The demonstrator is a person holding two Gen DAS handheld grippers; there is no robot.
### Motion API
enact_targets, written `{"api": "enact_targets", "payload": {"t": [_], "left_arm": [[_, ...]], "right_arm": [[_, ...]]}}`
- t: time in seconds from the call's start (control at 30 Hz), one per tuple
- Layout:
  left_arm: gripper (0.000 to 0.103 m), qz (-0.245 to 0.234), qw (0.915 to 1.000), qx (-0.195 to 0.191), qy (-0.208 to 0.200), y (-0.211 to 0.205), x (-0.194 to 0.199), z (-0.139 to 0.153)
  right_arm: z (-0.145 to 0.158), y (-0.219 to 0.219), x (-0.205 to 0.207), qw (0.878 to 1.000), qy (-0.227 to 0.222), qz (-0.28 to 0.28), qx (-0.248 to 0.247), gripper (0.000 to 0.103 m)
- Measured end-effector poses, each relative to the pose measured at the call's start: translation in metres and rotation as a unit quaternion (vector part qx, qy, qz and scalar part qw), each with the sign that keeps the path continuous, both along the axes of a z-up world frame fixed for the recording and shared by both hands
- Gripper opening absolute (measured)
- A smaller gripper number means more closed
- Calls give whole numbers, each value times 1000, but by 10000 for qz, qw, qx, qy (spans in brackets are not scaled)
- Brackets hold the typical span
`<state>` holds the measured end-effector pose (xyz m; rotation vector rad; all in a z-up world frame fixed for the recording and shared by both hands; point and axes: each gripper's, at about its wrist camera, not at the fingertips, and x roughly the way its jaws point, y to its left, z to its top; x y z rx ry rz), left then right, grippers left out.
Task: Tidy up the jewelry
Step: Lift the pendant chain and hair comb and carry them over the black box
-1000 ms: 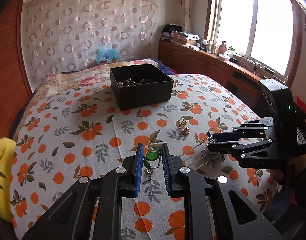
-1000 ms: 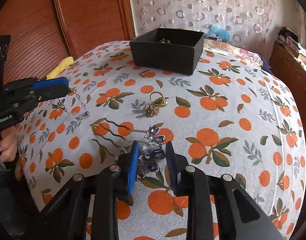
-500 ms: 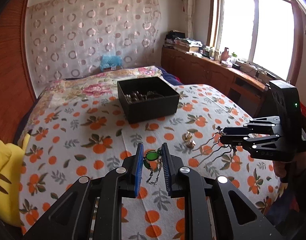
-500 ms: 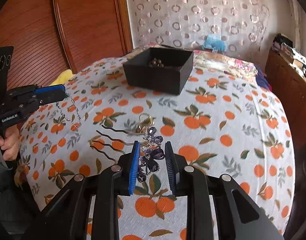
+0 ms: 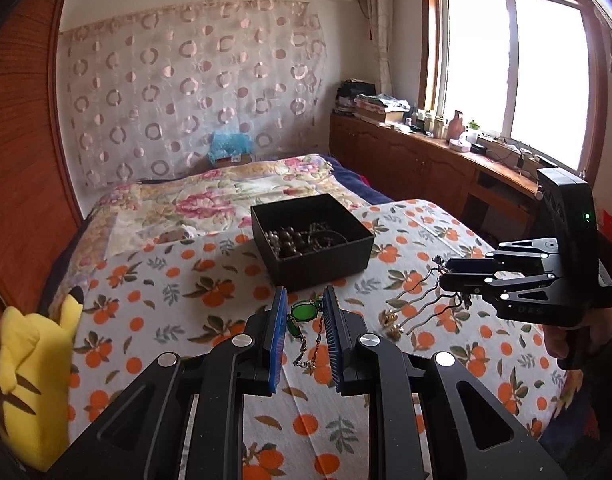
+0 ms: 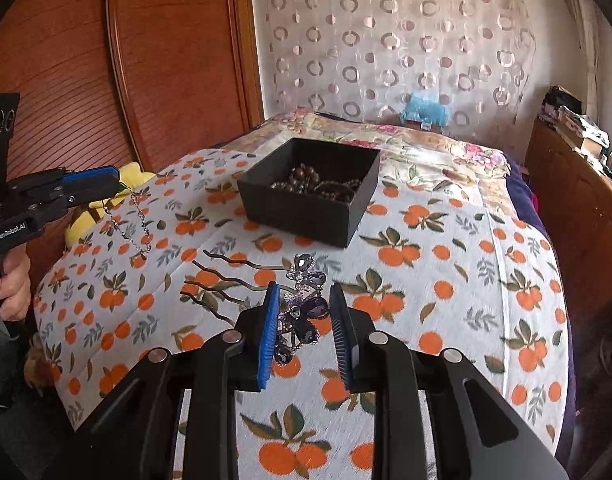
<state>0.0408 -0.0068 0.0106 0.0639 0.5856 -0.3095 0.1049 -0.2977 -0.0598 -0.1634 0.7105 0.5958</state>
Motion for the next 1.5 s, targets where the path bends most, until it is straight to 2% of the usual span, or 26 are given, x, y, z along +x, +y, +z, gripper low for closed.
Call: {"api": "enact_targets", "payload": {"t": [0.43,0.73,1.1,1.5], "left_arm": [[17,-20,10000,62,-18,-2,27,5],[17,26,10000,66,11,3,66,10],[17,-42,10000,83,-6,2,119,20],[17,-157,9997,173,63,-11,164,13]], "right_arm": [[10,3,30,9999,-42,-29,91,27],[18,19,80,9999,-91,90,91,27],[14,39,145,9998,-116,171,46,28],[-6,64,154,9979,-15,569,-320,29]]}}
